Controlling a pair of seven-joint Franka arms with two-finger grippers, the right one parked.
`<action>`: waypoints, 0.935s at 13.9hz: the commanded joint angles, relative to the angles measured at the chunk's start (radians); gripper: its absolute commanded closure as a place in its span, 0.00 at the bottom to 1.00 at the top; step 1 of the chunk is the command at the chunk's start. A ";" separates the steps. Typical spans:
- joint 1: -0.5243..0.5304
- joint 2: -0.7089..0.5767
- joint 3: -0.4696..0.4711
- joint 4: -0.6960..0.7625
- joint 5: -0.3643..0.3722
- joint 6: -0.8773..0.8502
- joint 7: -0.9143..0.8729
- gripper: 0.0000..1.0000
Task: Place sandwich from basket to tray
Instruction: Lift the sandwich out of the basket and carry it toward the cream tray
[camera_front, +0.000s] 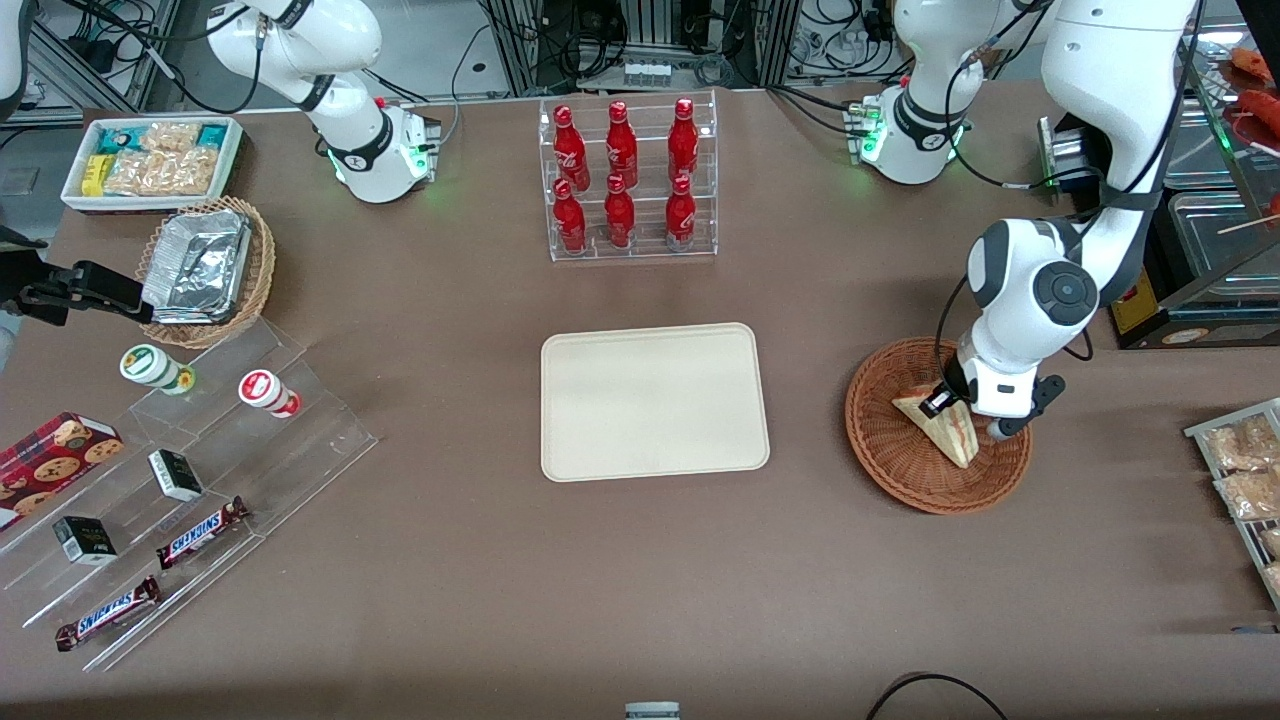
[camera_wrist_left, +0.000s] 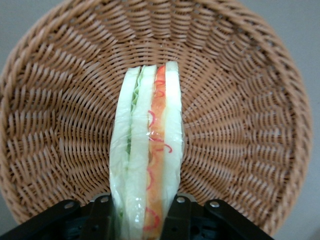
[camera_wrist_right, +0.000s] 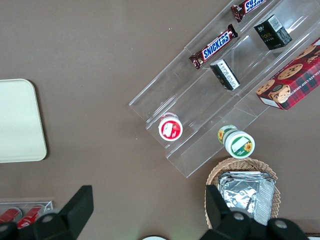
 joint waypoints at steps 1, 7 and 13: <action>-0.014 -0.064 -0.007 0.089 0.019 -0.185 -0.013 1.00; -0.239 -0.050 -0.018 0.340 0.023 -0.441 -0.080 1.00; -0.474 0.129 -0.016 0.519 0.056 -0.444 -0.168 1.00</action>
